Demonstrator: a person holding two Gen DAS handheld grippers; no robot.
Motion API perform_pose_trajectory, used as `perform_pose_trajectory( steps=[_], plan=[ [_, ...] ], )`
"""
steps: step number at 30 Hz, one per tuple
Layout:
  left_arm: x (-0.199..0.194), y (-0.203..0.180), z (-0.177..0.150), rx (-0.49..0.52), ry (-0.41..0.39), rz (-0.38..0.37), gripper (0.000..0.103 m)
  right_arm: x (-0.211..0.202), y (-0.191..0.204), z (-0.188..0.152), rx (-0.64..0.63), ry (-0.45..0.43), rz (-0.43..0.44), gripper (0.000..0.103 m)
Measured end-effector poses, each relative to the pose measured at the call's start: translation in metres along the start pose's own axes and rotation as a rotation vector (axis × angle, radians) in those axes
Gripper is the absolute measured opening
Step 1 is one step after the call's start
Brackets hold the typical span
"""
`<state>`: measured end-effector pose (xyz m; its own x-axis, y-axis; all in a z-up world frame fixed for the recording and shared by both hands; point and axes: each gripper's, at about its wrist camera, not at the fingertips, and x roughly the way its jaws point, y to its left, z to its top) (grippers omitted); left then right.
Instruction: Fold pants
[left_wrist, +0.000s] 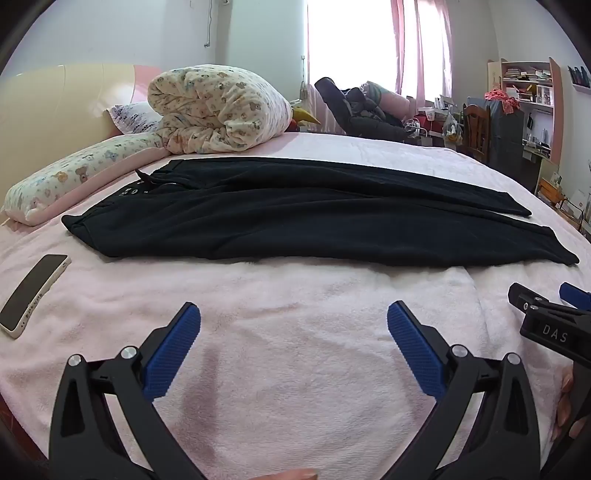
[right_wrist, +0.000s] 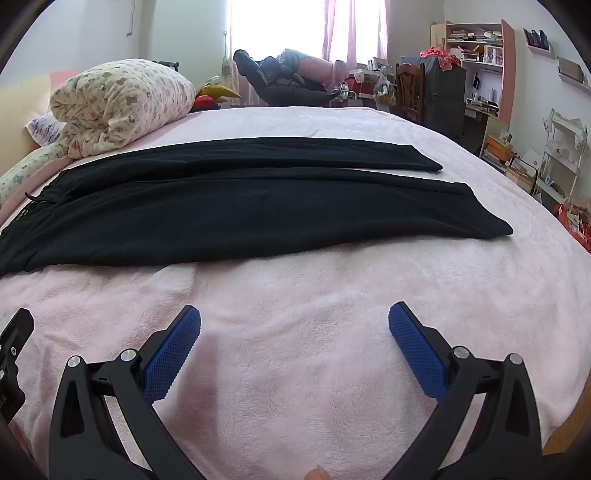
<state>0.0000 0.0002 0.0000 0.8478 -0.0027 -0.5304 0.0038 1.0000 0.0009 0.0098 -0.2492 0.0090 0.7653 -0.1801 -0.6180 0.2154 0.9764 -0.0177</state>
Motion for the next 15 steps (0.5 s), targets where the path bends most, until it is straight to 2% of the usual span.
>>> perform_pose_trajectory(
  steps=[15],
  plan=[
    [-0.0002,-0.0002,-0.0001,0.004,-0.001,0.003,0.101,0.0005,0.0005,0.0001,0.0,0.0,-0.001,0.102]
  ],
)
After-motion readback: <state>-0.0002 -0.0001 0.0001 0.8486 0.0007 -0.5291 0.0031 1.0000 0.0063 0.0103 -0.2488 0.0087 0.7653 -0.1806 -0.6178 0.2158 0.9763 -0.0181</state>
